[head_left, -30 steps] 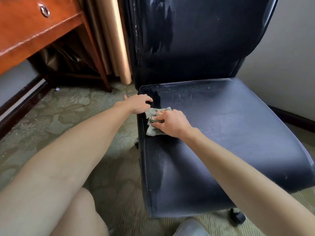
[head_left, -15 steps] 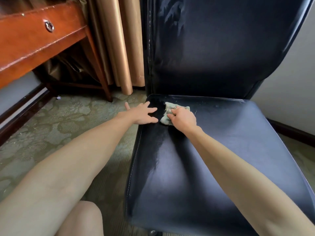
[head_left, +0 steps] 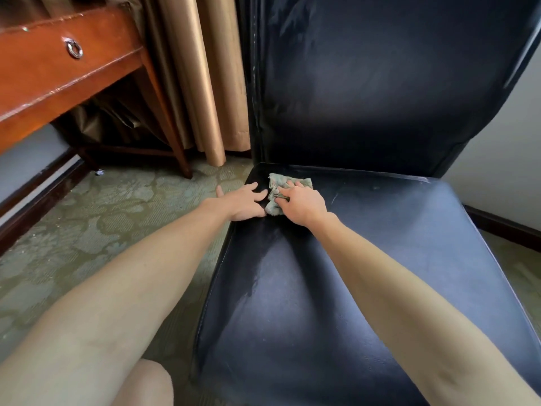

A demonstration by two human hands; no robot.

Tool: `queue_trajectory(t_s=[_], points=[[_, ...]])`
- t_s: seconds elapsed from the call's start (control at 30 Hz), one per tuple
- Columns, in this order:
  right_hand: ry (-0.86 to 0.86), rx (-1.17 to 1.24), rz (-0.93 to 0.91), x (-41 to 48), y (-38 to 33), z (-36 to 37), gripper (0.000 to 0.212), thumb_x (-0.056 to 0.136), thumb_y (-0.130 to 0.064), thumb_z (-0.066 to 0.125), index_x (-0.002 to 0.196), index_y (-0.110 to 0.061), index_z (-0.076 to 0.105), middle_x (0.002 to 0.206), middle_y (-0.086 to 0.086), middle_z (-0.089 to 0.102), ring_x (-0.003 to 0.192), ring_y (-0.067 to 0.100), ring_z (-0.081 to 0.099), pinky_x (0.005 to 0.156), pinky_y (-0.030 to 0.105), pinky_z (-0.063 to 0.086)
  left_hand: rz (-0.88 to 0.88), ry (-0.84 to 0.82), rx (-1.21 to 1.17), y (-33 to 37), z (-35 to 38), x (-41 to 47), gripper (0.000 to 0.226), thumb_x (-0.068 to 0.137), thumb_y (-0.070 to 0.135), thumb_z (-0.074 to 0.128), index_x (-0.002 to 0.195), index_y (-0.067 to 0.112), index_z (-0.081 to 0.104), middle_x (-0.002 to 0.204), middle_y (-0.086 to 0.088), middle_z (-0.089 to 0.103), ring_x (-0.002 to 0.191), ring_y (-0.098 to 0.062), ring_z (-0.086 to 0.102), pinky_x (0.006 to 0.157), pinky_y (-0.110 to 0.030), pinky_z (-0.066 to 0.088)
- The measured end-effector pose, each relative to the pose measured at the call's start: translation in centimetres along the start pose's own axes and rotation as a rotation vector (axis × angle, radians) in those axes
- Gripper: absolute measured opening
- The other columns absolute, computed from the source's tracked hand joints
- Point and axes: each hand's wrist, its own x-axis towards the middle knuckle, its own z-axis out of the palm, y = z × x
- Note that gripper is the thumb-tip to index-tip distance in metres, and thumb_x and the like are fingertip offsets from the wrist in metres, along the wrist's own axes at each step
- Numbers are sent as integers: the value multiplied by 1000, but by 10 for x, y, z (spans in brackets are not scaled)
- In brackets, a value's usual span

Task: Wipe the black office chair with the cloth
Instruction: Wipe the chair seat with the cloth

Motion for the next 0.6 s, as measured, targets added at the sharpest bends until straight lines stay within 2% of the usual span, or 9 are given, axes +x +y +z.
queue_trajectory(t_s=[0.17,0.3,0.4,0.5,0.6], points=[[-9,-10,-41,-14,-6,-2,44,104,-34,34,145,-23,41,155,4,30,142,23,27,111,34,26,-12,9,-7,-1,3,-8,66,96,48,45,153,40,14,163,8,-5,149,-27,8,111,-63,-16],[-4,-4,-20,-19,-14,2,44,103,-34,34,145,-23,41,156,2,29,143,22,27,111,34,26,15,15,0,-5,8,-18,65,98,49,41,154,40,9,163,6,-8,150,-23,-1,111,-63,-16],[-8,-5,38,-18,-17,4,43,102,-36,36,144,-28,44,155,0,31,140,23,33,108,34,32,55,20,44,-11,8,-16,67,97,53,40,154,41,5,163,4,-10,150,-21,-5,111,-64,-16],[12,39,153,-15,-21,6,39,100,-40,40,138,-35,50,148,-3,43,130,25,45,101,36,39,119,25,91,-21,4,-10,70,95,59,41,153,41,7,164,3,-8,150,-20,-8,109,-64,-18],[26,70,200,-12,-26,7,38,100,-39,40,135,-36,52,146,-5,44,130,23,44,100,37,40,181,51,97,-27,0,-6,73,90,66,43,153,41,15,164,3,-1,150,-19,-4,109,-64,-19]])
